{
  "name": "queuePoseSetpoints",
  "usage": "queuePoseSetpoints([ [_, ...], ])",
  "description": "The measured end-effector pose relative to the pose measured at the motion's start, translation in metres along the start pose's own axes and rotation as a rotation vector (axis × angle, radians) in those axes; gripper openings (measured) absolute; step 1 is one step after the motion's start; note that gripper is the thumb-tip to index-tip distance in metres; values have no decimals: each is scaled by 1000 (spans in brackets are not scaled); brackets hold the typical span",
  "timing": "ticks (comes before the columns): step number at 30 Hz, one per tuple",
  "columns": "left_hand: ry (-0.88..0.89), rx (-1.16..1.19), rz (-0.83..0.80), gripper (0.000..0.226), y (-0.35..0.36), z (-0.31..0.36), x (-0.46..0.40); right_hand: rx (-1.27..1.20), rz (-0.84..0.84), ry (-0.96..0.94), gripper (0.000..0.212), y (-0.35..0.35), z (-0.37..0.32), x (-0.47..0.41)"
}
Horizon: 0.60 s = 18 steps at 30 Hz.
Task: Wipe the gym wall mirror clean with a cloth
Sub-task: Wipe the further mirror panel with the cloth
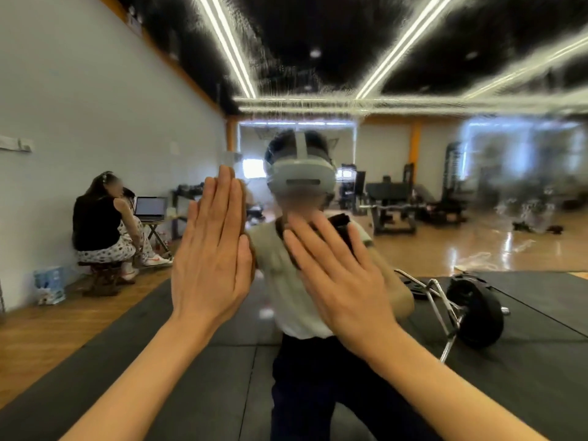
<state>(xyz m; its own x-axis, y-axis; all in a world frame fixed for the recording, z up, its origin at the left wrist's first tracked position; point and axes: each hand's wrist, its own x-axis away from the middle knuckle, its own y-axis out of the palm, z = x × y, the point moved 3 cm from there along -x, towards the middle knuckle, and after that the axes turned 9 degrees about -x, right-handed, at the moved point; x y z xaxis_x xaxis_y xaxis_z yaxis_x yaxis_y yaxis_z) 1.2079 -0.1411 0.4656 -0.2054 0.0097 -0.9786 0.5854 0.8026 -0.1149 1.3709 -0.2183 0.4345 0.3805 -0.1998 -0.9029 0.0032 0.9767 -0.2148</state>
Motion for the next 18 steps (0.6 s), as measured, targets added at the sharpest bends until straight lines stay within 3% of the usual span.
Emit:
queuePoseSetpoints([
  [4,3,9,8,65,0,1,0,-4,111,327,51,-44,68,49],
  [7,-2,17,0,65,0,1,1,-41,231,486,52,-31,44,37],
  [11,-3,91,-3,67,-4,1,1,-38,29,99,66,7,-16,-3],
  [14,-47,99,-11,67,-7,7,2,27,-70,-98,59,-9,16,7],
  [18,74,105,-1,64,3,60,-6,108,5,108,49,-64,110,62],
])
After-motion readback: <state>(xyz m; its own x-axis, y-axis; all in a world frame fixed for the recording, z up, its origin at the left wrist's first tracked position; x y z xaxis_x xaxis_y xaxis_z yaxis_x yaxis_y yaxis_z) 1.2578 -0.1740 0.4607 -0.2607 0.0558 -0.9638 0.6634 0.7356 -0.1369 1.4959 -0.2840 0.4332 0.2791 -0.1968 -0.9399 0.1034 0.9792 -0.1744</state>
